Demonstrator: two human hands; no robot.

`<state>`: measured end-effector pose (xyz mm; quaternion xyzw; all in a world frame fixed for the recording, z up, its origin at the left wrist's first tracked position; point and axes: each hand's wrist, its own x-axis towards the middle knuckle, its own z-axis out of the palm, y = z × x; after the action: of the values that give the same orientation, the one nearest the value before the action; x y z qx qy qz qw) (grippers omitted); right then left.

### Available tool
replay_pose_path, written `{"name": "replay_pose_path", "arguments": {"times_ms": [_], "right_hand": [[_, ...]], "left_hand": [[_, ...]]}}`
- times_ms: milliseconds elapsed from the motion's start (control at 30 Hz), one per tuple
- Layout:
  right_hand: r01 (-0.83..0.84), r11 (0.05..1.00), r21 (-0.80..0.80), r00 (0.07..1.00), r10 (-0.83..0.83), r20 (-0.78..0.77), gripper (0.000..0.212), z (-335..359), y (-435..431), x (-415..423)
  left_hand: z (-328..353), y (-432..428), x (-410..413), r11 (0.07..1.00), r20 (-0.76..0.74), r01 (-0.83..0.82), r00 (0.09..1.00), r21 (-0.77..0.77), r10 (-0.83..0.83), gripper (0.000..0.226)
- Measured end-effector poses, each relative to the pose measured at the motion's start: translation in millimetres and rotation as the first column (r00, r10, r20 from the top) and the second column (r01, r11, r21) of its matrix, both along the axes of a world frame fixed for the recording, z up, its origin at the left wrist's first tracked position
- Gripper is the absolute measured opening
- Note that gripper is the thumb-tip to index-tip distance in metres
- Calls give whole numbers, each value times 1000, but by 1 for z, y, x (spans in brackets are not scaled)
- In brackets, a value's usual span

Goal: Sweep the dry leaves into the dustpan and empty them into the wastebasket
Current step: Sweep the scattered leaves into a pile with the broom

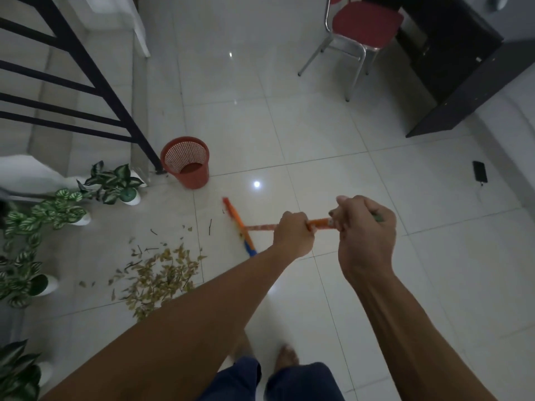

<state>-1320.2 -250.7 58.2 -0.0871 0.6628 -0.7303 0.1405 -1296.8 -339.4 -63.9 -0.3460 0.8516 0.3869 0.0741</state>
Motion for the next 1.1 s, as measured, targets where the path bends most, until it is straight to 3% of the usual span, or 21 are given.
{"name": "replay_pose_path", "arguments": {"times_ms": [167,300,400,500,667,867,1000,1100], "right_hand": [[-262,955,143,949,281,-144,37,-33,-54,9],[-422,895,142,898,435,-72,37,-50,-85,10],[-445,891,91,895,446,2,37,-47,-93,-16],[-384,922,43,922,382,60,38,-30,-102,-60],[-411,909,66,908,415,-64,38,-4,-118,-113],[-577,809,109,811,584,-42,39,-36,-128,-77],[-590,803,91,808,587,52,38,-53,-124,-49],[-578,816,28,812,571,120,38,-44,-130,-51]], "left_hand": [[-19,-52,-1,996,18,-64,998,63,63,14],[-55,-75,19,976,110,-206,974,68,198,18],[-52,-81,14,979,165,-203,966,-9,202,20],[-26,-81,-18,956,120,-294,948,-16,294,20],[3,-96,-79,934,59,-356,932,-36,357,22],[-24,-106,-50,926,179,-375,909,-43,376,20],[-51,-102,-5,911,270,-409,873,-49,406,22],[-38,-102,3,896,224,-442,871,-32,438,24]]}}
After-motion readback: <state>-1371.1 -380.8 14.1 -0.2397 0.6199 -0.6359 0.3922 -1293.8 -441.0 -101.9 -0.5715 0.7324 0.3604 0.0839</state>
